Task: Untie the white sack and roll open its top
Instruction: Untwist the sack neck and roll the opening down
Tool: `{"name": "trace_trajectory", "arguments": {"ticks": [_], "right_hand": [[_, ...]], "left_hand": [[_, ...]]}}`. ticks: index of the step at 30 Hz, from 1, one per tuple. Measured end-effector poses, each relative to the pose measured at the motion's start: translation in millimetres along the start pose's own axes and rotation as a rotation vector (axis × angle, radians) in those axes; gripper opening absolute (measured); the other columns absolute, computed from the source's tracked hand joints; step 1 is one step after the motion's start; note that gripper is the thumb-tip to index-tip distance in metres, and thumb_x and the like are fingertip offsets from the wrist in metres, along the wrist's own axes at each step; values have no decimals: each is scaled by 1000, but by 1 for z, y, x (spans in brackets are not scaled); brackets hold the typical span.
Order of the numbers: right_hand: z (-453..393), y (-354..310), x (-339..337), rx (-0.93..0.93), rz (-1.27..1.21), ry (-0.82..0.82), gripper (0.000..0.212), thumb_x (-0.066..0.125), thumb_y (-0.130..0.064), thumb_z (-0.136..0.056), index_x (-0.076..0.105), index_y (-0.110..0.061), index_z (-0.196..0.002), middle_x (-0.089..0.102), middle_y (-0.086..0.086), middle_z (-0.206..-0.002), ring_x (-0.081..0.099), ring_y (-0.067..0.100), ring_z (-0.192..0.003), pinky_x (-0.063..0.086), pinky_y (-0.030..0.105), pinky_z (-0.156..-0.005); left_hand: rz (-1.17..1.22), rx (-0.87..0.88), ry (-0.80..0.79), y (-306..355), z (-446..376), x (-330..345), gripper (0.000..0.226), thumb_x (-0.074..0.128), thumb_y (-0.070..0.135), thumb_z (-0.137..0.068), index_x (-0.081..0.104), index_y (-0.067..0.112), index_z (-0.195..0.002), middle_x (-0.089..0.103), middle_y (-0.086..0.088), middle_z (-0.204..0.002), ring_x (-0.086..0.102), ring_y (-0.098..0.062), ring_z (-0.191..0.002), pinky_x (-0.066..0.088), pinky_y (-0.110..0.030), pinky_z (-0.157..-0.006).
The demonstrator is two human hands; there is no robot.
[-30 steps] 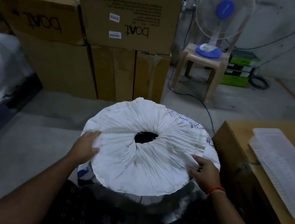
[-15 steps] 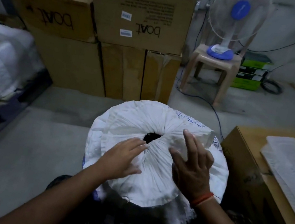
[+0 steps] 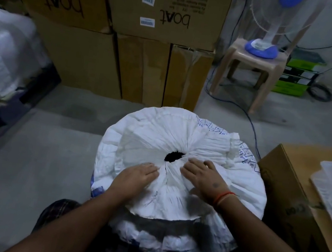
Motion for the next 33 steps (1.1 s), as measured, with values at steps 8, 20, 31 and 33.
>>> {"name": "trace_trajectory", "arguments": {"ticks": [8,20,31,33], "right_hand": [[20,5,11,-113,-46,629,11,65,-16,-98,73,-22,-97,70,-3,-93,69,22,-91,45,40,-93],[103,-101,-13,-89,-124,607,27,54,-23,-92,78,-12,-89,66,2,-75,64,21,-62,48,28,-47],[95,-122,16,120,-336,588,21,70,-23,-88,71,-12,-106,65,4,-88,59,24,-83,52,34,-65],[96,-117,15,100,-347,596,30,67,-20,-92,69,-5,-117,68,8,-97,59,27,-90,54,35,-75]], "left_hand": [[19,151,307,-6,4,-39,30,58,18,-93,86,17,-105,84,-2,-112,83,-22,-97,68,-32,-74],[-134,-15,399,-73,85,-96,31,58,13,-88,87,17,-97,85,-3,-107,84,-21,-95,69,-34,-72],[-13,-254,201,-33,65,-60,41,49,27,-86,79,29,-115,80,9,-118,80,-21,-92,62,-33,-65],[-8,-255,182,-29,60,-59,50,70,4,-82,74,24,-127,77,3,-129,80,-25,-99,64,-34,-68]]}}
Point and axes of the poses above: each hand's wrist, its own z-axis away from the middle knuckle, its own x-axis out of the palm, y = z × x, the point moved 1 cm from there along -z, towards the middle knuckle
